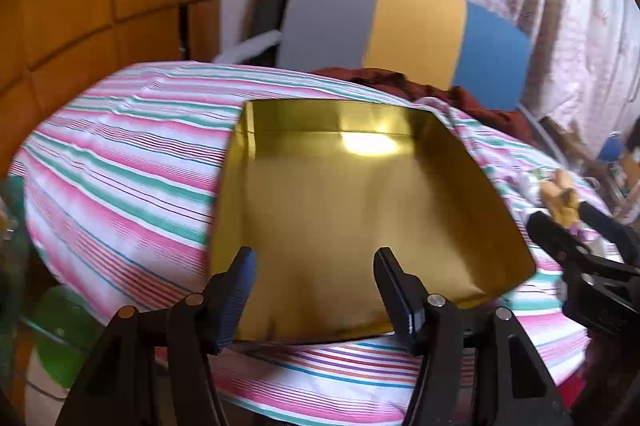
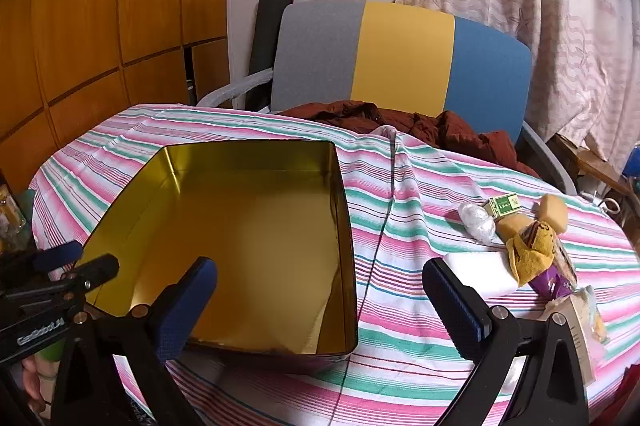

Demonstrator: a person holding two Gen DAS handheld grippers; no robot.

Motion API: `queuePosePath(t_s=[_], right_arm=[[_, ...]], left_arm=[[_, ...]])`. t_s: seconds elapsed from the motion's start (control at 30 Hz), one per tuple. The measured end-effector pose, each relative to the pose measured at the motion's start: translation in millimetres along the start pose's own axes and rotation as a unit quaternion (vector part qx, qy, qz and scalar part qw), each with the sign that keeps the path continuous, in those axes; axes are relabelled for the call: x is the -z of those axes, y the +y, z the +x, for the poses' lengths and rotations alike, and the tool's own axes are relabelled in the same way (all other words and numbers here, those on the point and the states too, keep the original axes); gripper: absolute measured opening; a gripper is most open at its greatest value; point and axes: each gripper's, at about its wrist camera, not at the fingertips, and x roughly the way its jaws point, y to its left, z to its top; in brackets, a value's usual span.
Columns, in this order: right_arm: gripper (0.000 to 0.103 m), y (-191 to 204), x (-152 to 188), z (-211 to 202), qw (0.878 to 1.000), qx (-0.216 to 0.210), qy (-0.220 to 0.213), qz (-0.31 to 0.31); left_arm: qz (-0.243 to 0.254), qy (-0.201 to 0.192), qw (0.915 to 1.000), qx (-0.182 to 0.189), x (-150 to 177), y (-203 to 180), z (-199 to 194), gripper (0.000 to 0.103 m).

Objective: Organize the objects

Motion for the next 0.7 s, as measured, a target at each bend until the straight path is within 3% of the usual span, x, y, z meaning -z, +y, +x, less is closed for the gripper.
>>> queuePosePath(t_s=[0.07,0.13,0.3,0.4,0.5,0.7], right_arm=[[0.103,-2.0,0.1,-0.3,1.0,-0.001,0.0,0.005],[0.103,-4.9,0.0,-1.1,1.0,-0.003,0.0,0.012],[0.103,-29.3,-4.0,-8.4,0.999,-0.01,-0.002,0.04],[0.103,-64.0,-8.3,-17.7,0.997,0.003,-0.006,0.076],[0.103,-112.8,-14.2,-30.7,0.992,0.024,-0.013,0.119],[0.103,-218.3,-11.7,-53.5,0.977,0.09,-0.009,0.194]], left_arm=[[-0.001,0.012,0.9989,0.046,1.8,-0.6,0.2,0.065],[0.001,0.02,0.9976,0.067,4.3,-5.5,0.3,0.065],[0.031,0.019,0.9954,0.088,7.5,-19.7,0.0,0.065],[0.053,0.017,0.9936,0.098,3.7,-31.9,-1.2,0.065],[0.083,0.021,0.9894,0.117,2.5,-44.4,-3.0,0.073],[0.146,0.017,0.9769,0.155,-2.9,-83.0,-3.7,0.081]])
